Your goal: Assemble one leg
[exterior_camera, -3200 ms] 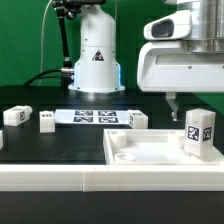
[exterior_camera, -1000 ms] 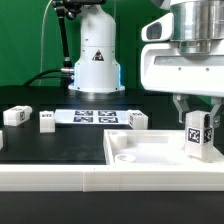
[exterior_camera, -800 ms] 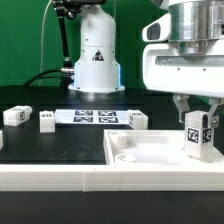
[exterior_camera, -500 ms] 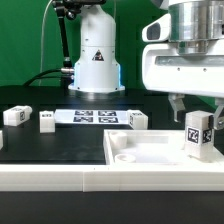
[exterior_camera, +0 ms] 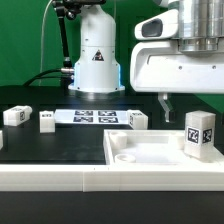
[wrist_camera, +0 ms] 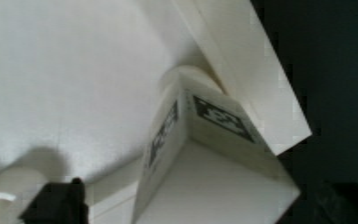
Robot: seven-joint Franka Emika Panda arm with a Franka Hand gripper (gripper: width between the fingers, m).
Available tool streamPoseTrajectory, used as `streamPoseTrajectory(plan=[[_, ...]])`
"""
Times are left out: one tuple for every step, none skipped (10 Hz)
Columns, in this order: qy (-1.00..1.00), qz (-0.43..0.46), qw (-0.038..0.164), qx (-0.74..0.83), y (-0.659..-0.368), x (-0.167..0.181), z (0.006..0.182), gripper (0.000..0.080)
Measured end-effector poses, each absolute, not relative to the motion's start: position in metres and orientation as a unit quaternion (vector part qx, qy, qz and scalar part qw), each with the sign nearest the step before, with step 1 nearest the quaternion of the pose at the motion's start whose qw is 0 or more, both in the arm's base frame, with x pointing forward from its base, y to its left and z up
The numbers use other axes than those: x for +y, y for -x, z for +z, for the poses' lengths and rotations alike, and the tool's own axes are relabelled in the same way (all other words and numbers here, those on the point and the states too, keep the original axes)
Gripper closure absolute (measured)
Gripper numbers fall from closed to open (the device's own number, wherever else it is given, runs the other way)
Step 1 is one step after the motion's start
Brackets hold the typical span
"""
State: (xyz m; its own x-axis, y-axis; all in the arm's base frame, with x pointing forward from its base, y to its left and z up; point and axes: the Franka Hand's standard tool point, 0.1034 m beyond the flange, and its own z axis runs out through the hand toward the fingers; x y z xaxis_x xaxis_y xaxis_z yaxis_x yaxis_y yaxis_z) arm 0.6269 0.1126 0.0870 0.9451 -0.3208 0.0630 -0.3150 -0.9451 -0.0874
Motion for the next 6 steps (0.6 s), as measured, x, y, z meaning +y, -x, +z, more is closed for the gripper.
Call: streamPoseTrajectory(plan=[[0.992, -0.039, 0.036, 0.114, -0.626, 0.114, 0.087, 0.0151], [0.996, -0.040, 0.033, 0.067, -0.625, 0.118, 0.086, 0.0151], [0.998, -0.040, 0.033, 0.037, -0.624, 0.122, 0.086, 0.0151], [0.998, -0.041, 0.034, 0.020, -0.624, 0.125, 0.086, 0.0151], [0.998, -0.042, 0.033, -0.026, -0.623, 0.129, 0.085, 0.0151], [0.997, -0.046, 0.032, -0.052, -0.623, 0.129, 0.085, 0.0151]])
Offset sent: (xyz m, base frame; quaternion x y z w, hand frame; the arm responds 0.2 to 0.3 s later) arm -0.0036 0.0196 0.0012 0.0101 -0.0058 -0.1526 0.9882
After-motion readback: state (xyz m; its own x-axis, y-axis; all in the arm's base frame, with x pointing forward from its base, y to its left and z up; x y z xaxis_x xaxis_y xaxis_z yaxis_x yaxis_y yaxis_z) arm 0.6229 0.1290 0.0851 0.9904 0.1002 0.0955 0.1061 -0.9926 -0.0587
